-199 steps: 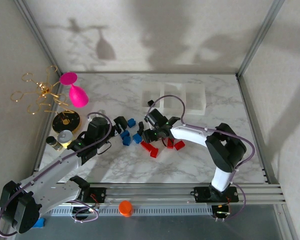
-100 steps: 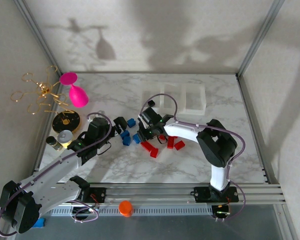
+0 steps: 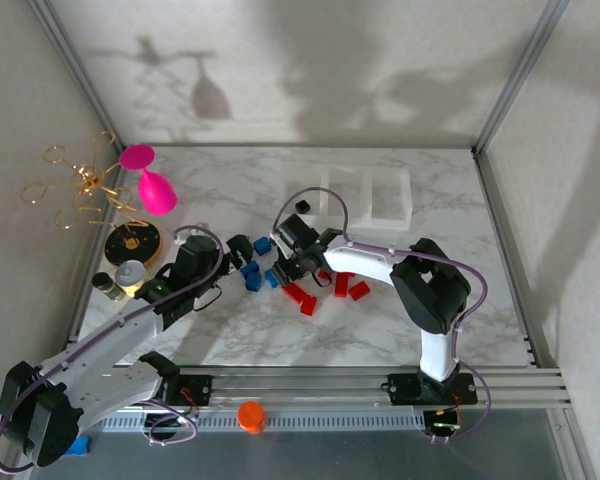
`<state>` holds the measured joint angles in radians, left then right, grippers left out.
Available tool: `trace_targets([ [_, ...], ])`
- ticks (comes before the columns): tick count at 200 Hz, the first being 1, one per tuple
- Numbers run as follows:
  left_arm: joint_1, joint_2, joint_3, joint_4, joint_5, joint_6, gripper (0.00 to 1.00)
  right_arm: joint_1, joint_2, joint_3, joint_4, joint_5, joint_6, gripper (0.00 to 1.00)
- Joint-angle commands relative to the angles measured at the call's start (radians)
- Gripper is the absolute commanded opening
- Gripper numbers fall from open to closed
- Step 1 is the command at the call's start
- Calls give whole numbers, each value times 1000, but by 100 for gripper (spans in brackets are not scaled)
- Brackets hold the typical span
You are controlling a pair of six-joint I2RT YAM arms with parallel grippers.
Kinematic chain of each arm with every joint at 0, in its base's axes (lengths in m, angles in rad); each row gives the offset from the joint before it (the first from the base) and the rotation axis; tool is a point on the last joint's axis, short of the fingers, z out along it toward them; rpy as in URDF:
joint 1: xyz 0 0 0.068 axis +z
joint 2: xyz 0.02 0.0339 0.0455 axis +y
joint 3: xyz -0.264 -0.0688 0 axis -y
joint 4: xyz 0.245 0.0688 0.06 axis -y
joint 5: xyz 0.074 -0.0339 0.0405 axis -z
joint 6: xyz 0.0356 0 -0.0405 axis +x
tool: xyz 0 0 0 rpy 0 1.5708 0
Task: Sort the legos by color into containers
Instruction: Pick up the lego from the center of the table.
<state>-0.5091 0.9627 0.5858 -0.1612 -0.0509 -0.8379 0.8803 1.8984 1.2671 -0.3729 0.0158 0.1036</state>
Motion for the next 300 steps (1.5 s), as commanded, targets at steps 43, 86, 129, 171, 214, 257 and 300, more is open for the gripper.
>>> trace_targets([
  [43, -8, -34, 13, -38, -41, 13, 100, 31, 59, 74, -81, 83, -12, 50],
  [86, -8, -30, 16, -38, -37, 15, 100, 33, 59, 68, -122, 114, 31, 50],
  [129, -8, -14, 25, -32, -32, 18, 100, 34, 29, 40, -152, 134, 137, 48],
  [171, -8, -15, 28, -37, -36, 22, 100, 43, 42, 72, -159, 128, 177, 43],
  [214, -8, -26, 27, -46, -47, 26, 100, 52, 92, 130, -178, 141, 206, 43],
  [257, -8, -14, 31, -47, -53, 35, 100, 53, 120, 152, -177, 142, 215, 35],
  [300, -8, -7, 36, -47, -53, 39, 100, 53, 96, 164, -174, 155, 219, 25],
])
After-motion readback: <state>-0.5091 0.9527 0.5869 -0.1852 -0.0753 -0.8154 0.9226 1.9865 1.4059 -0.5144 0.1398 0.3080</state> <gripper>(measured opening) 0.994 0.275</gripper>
